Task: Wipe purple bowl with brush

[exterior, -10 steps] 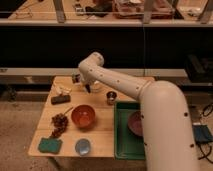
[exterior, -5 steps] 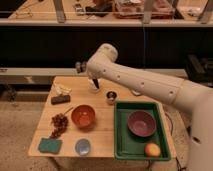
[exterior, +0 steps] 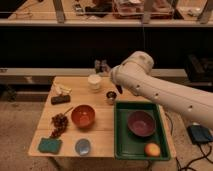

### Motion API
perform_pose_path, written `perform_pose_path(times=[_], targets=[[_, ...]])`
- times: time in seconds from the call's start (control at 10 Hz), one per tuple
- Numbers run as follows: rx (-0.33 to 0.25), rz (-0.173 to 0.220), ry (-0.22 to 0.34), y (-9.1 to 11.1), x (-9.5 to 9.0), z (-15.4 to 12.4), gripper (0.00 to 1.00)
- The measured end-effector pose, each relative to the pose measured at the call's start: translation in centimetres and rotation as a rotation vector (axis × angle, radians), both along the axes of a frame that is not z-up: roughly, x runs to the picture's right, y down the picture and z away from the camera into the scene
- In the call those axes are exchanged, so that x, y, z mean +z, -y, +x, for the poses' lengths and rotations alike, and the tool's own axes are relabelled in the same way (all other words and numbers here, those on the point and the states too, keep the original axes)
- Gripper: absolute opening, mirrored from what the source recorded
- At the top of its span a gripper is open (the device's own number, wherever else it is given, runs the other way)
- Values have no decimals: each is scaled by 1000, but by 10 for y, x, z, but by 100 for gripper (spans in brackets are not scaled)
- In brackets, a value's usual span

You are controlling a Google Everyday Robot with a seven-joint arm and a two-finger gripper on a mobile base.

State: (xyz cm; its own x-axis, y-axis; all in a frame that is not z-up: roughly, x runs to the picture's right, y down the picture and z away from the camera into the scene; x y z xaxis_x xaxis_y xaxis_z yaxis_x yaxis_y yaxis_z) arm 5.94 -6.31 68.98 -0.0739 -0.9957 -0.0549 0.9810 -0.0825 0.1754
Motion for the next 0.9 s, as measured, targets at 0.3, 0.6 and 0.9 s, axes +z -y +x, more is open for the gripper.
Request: perform_pose_path(times=[0.3, 0.6, 0.9], targets=[[-4, 1, 3, 0, 0, -2, 0], [-1, -3, 1, 0, 1, -1, 0], [38, -56, 19, -18, 3, 11, 0]])
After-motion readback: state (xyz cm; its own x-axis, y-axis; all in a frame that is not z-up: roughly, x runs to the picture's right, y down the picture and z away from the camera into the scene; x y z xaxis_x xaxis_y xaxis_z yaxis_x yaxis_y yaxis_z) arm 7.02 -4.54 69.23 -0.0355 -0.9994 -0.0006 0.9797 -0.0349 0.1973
